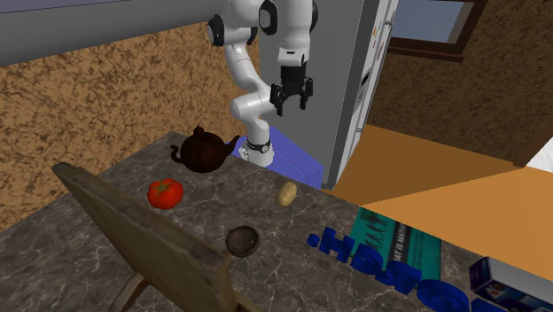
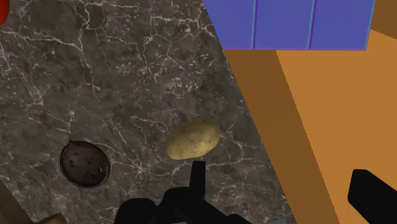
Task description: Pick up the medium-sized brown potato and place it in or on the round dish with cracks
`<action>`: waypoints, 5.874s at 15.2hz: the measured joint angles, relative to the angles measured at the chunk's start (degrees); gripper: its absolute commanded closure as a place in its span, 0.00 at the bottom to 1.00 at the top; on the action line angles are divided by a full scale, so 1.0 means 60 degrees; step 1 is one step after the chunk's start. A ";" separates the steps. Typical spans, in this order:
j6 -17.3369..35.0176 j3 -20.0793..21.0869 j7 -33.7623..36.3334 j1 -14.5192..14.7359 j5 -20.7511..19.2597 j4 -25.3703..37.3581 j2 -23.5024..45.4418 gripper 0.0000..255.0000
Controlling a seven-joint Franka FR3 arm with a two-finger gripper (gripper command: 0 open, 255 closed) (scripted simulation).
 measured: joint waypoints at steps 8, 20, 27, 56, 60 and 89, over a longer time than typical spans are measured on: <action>0.1892 0.0276 0.2021 -0.0755 0.0142 -0.1189 0.0860 0.00; 0.5926 0.0771 0.6172 -0.2193 0.0267 -0.2451 0.3928 0.00; 0.7215 0.0825 0.6979 -0.2447 0.0208 -0.2790 0.4921 0.00; 0.6552 0.0804 0.6917 -0.2441 0.0248 -0.2534 0.4503 1.00; 0.5947 0.0793 0.6873 -0.2431 0.0277 -0.2239 0.4191 1.00; 0.5326 -0.1254 0.3374 -0.3824 0.0385 0.2624 0.8303 1.00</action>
